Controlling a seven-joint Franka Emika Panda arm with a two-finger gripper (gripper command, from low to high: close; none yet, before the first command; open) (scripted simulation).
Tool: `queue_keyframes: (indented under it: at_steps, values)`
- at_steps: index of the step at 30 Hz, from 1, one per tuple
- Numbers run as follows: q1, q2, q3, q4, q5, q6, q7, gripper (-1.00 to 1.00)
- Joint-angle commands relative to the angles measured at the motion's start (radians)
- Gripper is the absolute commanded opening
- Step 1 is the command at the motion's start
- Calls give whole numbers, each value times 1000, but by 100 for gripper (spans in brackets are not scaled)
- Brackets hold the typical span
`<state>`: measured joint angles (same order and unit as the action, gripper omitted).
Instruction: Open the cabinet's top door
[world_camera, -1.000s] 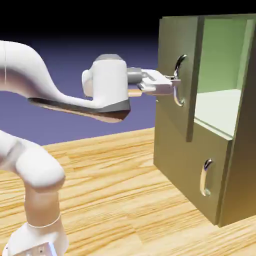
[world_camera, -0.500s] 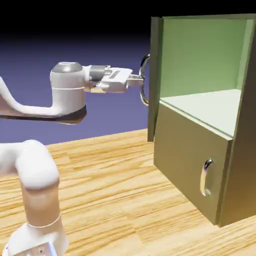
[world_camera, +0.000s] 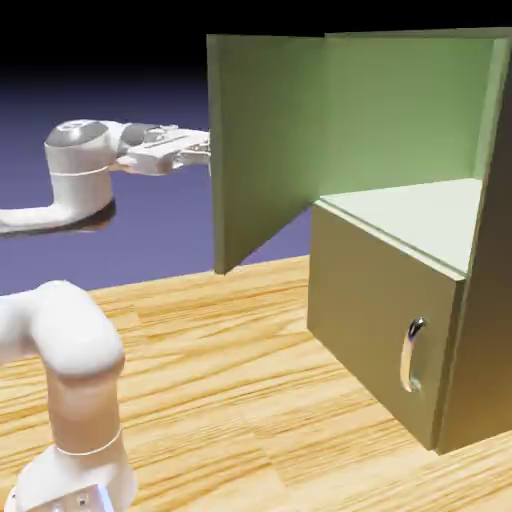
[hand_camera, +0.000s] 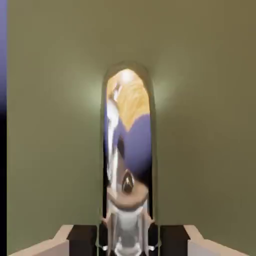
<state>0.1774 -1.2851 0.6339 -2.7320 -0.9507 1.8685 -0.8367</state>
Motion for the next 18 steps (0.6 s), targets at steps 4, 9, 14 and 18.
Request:
queue_keyframes:
  at_steps: [4, 9, 14, 18]
  values:
    - [-56, 47, 145, 109, 115, -153, 0, -100]
    - [-182, 104, 316, 287, 231, -341, -3, -100]
    - [-332, 136, 452, 468, 309, -499, -16, -100]
    - [-458, 144, 541, 613, 354, -610, -35, -100]
